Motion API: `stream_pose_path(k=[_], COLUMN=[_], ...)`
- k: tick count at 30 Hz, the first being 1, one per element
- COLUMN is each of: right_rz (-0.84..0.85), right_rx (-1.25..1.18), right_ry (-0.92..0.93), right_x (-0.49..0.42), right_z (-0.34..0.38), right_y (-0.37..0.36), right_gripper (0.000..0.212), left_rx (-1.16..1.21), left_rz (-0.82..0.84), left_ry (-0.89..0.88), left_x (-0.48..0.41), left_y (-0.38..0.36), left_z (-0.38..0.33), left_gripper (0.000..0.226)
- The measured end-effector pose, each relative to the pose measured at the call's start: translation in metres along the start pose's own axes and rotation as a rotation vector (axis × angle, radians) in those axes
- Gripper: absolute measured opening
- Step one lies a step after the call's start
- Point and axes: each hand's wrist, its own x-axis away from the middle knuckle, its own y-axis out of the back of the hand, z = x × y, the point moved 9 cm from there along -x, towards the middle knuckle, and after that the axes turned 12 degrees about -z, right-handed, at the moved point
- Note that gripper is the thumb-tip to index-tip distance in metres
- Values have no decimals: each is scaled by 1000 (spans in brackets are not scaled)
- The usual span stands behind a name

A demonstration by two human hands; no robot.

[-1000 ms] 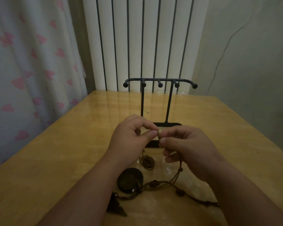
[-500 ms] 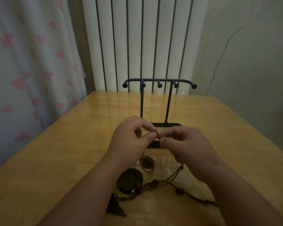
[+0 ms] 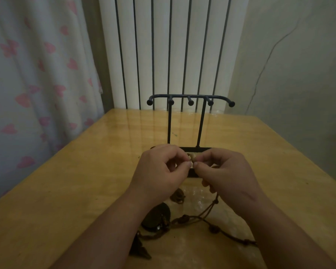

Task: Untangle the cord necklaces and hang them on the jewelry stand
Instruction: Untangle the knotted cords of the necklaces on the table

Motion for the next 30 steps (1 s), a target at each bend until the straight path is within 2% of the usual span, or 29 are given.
stream_pose_path(k=[5,15,24,30], right_rz=[-17,3,84,113], right_rx=[54,143,233,181], right_ry=[53,111,189,162], right_x=[0,0,3,5], right_z=[4,7,7,9], right_y=[2,0,-8,-10], right_gripper=[8,9,7,13], left_rx=[-33,-65,-37,78], left_rz=[-42,8,255,255], left_ry=[-25,-55,117,217], left_x=[-1,-1,5,5], left_y=[4,-1,-20,-19], left_z=[-1,-1,14,19], left_gripper=[8,8,19,24])
